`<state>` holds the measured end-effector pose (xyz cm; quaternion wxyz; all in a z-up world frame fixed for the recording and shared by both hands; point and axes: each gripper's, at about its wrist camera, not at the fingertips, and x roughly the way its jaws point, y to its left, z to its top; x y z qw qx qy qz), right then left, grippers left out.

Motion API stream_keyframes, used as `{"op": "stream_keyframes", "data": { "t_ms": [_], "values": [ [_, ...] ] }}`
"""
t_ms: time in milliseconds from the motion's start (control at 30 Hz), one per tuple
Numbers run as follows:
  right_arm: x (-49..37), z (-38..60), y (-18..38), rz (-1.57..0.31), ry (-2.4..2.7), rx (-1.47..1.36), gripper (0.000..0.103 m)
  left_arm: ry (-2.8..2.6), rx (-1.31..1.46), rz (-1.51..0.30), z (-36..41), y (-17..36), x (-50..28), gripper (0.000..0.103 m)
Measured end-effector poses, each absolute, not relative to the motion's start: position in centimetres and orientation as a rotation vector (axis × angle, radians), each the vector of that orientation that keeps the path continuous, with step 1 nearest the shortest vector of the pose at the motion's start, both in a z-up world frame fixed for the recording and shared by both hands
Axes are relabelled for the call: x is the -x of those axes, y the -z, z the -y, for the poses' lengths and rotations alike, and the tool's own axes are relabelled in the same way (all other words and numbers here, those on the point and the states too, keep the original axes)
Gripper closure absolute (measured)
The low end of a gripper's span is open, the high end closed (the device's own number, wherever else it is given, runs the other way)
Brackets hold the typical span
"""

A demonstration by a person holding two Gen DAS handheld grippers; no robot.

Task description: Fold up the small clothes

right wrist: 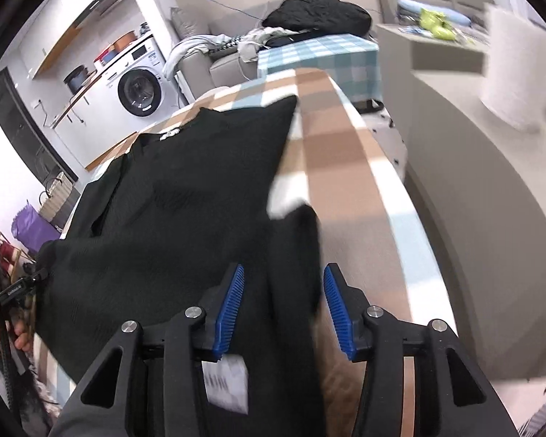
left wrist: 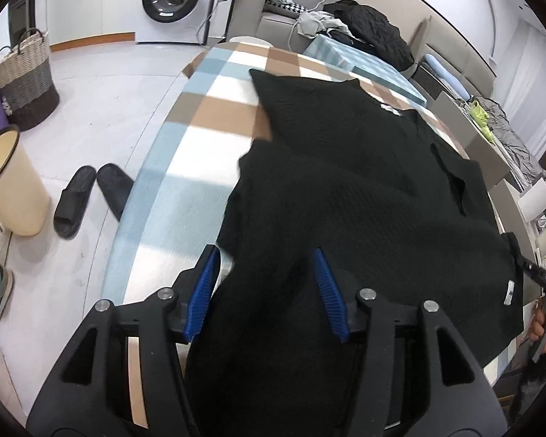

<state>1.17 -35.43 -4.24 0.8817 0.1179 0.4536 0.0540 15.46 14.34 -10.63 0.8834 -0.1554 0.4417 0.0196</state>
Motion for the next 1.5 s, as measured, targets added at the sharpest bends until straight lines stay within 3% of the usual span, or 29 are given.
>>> {"op": "stream_keyframes", "data": {
  "t_ms": [167,200,233,367,800,1067,1167,1300,1400,1433,1500],
  "values": [
    [2.2,35.9,5.3,-0.961,-0.187,-0.314,0.056,-0.034,0.320,-0.920,-14.2,11.2,-13.5,0.054],
    [2.5,35.6,5.3,-0.955,-0.194,-0.311,0.057,-0.036,0.318,-0.917,-14.1,11.3,-13.3,0.063],
    [2.7,35.1,5.2,-0.945,-0.204,-0.295,0.062,-0.038,0.313,-0.918,-14.0,11.3,-13.1,0.077],
    [3.2,33.8,4.6,-0.930,-0.205,-0.209,0.096,-0.047,0.299,-0.886,-13.8,10.6,-12.2,0.097],
    [0.3,33.7,-3.6,-0.621,-0.158,-0.188,0.099,-0.035,0.335,-0.677,-14.9,3.7,-12.6,0.100],
    [-6.8,33.3,-2.2,-0.699,-0.057,-0.228,0.099,-0.060,0.370,-0.758,-16.6,5.3,-20.8,0.100],
    [-8.7,33.7,0.2,-0.768,-0.027,-0.262,0.099,-0.095,0.371,-0.811,-16.7,7.3,-23.1,0.097],
    [-9.7,34.9,3.4,-0.893,-0.040,-0.328,0.092,-0.093,0.395,-0.864,-16.7,9.0,-23.6,0.080],
    [-8.5,36.0,4.4,-0.921,-0.078,-0.369,0.066,-0.082,0.417,-0.880,-16.6,9.6,-22.8,0.055],
    [-8.0,36.3,4.7,-0.926,-0.080,-0.371,0.059,-0.074,0.425,-0.881,-16.6,9.9,-22.5,0.052],
    [-7.6,36.4,5.1,-0.942,-0.092,-0.362,0.059,-0.046,0.426,-0.902,-16.2,10.6,-22.2,0.050]
  ]
}}
